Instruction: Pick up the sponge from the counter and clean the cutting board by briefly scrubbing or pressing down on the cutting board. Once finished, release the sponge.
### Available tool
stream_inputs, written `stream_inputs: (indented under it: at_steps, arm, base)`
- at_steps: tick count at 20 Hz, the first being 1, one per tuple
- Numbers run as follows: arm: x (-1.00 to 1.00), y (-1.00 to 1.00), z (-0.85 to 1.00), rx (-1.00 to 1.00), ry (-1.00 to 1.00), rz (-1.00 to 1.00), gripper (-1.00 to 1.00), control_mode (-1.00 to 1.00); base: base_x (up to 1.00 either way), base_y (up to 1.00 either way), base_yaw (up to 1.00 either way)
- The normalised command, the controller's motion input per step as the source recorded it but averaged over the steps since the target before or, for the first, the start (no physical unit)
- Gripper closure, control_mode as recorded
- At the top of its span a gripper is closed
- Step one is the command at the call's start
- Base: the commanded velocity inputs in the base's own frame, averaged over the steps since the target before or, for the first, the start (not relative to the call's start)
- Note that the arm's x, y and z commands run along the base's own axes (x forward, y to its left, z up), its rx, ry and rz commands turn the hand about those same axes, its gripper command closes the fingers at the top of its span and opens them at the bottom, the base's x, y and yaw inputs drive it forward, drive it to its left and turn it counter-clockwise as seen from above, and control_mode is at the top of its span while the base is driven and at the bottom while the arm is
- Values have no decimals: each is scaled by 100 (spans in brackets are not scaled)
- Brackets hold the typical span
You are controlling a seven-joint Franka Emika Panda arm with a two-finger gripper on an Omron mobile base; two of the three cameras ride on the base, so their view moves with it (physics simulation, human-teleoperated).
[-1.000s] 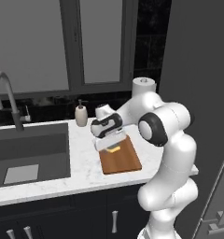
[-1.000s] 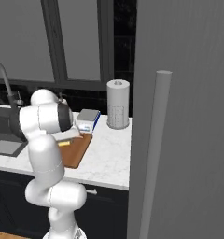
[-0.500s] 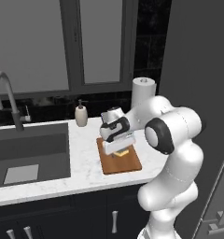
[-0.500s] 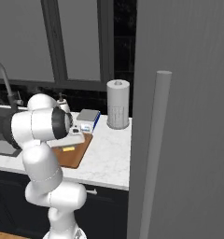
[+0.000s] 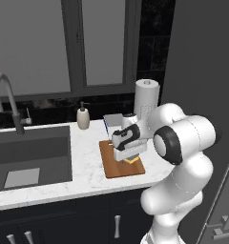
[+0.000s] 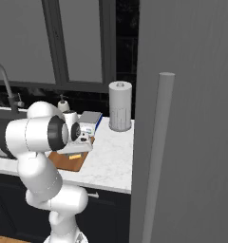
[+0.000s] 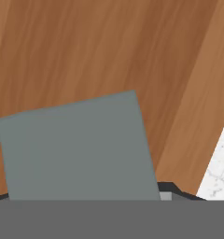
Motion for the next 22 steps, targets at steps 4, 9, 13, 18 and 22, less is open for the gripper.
stream_inputs:
  at_steps: [4,9,13,18,22]
  arm:
    - [-99,-94,-100,0,16,1,100,-100]
    - [-100,-100,-100,-1,31,5,100,-100]
    - [-96,-95,-100,-8,45,8,100,-100]
    - [-82,-98,-93,-9,59,11,100,-100]
    - [-86,-89,-84,-8,65,11,100,-100]
  base:
    - [0,0,0]
    - [0,0,0]
    - [0,0,0]
    - [0,0,0]
    - [0,0,0]
